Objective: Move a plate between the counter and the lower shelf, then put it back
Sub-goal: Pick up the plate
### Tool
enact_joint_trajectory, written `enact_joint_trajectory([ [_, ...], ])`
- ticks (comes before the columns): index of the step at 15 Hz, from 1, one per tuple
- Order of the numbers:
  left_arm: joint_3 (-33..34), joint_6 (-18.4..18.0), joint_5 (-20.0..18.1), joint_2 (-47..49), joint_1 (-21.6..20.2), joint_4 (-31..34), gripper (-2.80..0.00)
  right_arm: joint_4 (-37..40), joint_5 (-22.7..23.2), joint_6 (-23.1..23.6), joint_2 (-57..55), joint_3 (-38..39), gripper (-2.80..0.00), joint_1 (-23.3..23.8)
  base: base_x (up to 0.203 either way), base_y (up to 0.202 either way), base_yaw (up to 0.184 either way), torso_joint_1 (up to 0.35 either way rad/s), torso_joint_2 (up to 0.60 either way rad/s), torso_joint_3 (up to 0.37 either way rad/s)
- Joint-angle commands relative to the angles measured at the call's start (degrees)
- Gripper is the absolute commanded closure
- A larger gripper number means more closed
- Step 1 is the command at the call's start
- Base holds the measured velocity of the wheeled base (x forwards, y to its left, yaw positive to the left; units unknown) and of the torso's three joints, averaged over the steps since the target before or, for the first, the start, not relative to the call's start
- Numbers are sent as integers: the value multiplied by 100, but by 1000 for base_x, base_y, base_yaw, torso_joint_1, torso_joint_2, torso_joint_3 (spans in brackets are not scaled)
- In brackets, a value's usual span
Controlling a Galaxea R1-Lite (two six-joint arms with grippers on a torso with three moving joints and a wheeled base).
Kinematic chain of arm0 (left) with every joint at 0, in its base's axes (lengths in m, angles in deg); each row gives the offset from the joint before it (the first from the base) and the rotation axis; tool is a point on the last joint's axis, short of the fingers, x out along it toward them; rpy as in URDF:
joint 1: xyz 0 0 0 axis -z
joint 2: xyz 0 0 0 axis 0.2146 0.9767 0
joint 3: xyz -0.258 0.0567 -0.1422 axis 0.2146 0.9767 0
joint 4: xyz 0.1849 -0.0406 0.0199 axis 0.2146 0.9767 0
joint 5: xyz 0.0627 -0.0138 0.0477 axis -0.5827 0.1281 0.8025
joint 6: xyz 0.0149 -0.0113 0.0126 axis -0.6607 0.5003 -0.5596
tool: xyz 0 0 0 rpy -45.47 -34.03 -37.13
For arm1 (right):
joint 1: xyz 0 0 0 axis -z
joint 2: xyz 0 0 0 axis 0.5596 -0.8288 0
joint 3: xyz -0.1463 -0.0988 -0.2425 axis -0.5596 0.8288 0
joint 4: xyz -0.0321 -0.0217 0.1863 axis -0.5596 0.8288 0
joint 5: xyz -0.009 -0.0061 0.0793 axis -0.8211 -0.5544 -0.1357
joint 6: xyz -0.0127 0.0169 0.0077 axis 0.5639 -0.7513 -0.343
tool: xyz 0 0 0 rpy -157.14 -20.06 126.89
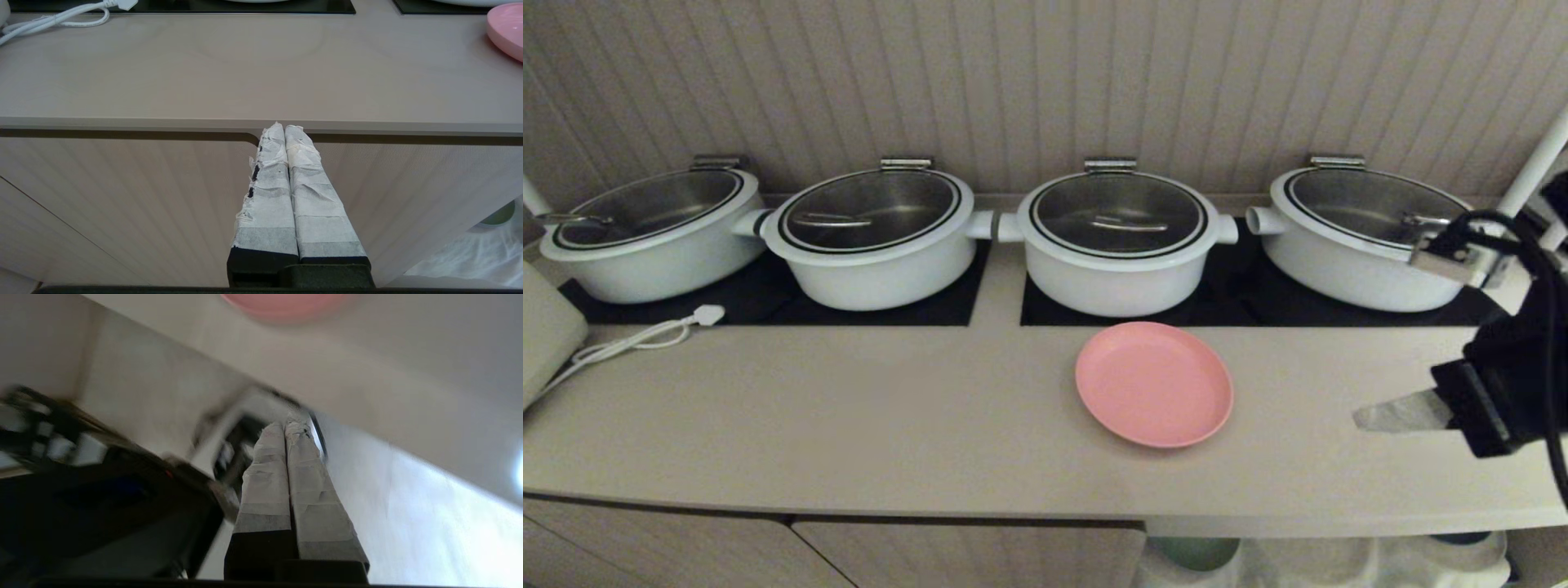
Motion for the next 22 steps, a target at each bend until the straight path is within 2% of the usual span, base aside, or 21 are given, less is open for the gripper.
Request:
enact_joint_trajectory([
  [1,-2,8,-2,-2,0,0,0,623,-339,-134,-714,-518,0,-94,0,0,0,0,0,0],
  [3,-2,8,-2,-2,0,0,0,1126,-673,-325,-1202,-1093,0,-123,0,0,0,0,0,0],
  [8,-2,8,-2,-2,0,0,0,1738,-1307,-487,-2631,-2615,0,-279,0,0,0,0,0,0],
  [12,-2,8,-2,-2,0,0,0,1845,-1403,-1290,-3638,-3568,0,-473,0,0,0,0,0,0],
  [16,-2,8,-2,-2,0,0,0,1851,-1483,-1427,-4234,-4076,0,-478,0,0,0,0,0,0],
  [18,-2,8,-2,-2,0,0,0,1815,-1840,-1459,-4396,-4080,0,-476,0,0,0,0,0,0],
  [19,-2,8,-2,-2,0,0,0,1797,-1857,-1458,-4423,-4080,-280,-457,0,0,0,0,0,0],
  [22,-2,8,-2,-2,0,0,0,1664,-1867,-1465,-4485,-4088,-280,-370,0,0,0,0,0,0],
])
